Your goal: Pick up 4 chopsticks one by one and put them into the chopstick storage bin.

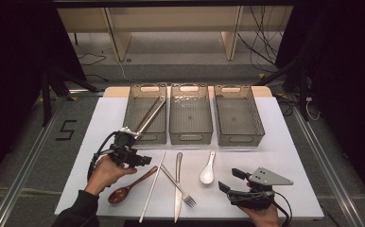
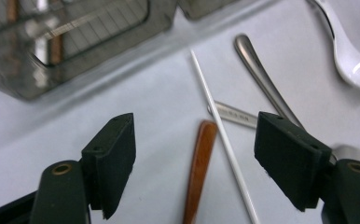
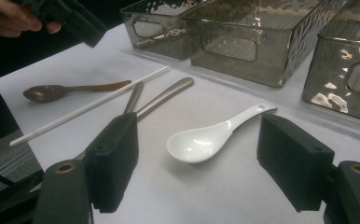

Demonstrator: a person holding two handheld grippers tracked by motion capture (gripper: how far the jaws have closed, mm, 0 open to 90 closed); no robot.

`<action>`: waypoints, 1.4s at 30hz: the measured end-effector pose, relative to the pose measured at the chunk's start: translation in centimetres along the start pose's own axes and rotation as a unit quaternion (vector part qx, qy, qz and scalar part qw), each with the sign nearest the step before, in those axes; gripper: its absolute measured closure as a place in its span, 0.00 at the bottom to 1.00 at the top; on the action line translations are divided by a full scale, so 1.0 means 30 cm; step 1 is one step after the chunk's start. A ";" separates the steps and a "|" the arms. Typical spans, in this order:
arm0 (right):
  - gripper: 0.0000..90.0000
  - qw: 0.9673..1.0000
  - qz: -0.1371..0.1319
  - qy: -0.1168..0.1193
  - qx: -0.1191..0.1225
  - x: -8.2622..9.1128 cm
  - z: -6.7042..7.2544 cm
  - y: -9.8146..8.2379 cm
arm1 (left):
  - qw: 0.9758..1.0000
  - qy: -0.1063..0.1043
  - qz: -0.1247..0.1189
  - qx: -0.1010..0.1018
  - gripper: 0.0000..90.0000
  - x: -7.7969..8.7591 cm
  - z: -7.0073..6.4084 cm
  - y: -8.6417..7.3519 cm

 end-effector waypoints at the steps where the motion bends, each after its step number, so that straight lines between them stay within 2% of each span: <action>1: 0.33 1.000 0.000 0.000 -0.001 0.000 -0.001 0.000 | 1.000 0.002 0.006 -0.003 0.32 -0.001 -0.004 -0.010; 3: 0.33 1.000 0.001 -0.001 -0.001 0.000 -0.001 -0.001 | 1.000 0.003 0.023 -0.007 0.31 -0.005 -0.015 -0.039; 5: 0.33 1.000 0.000 0.000 0.001 0.000 0.000 0.000 | 1.000 -0.001 0.028 -0.004 0.31 -0.006 -0.026 -0.055; 9: 0.33 1.000 0.003 0.000 0.002 -0.001 0.000 -0.003 | 0.999 0.003 0.038 -0.009 0.31 -0.008 -0.038 -0.088; 13: 0.33 1.000 0.003 0.000 0.003 -0.001 0.000 -0.003 | 0.998 -0.004 0.054 -0.014 0.33 -0.015 -0.062 -0.121; 19: 0.33 1.000 0.004 -0.002 0.004 -0.001 0.000 -0.004 | 0.996 -0.019 0.078 -0.034 0.41 -0.026 -0.100 -0.160; 24: 0.33 1.000 0.003 -0.002 0.004 0.000 -0.001 -0.003 | 0.995 -0.022 0.084 -0.043 0.48 -0.035 -0.120 -0.174; 32: 0.33 1.000 0.006 -0.004 0.009 0.000 0.000 -0.004 | 0.992 -0.034 0.104 -0.062 0.62 -0.041 -0.147 -0.198; 39: 0.33 1.000 0.005 -0.005 0.010 0.002 -0.002 -0.002 | 0.988 -0.038 0.123 -0.082 0.68 -0.058 -0.169 -0.220; 42: 0.33 1.000 0.005 -0.005 0.010 0.002 -0.001 -0.003 | 0.987 -0.029 0.130 -0.089 0.69 -0.066 -0.170 -0.226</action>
Point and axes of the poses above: each handheld gripper's, and its own axes: x roughly backward along the jaws, y roughly out of its top, z roughly to its left, the point moved 10 cm from there along -x, roughly forward along the jaws, and after that the axes turned 12 degrees about -z, right-handed, at the moved point
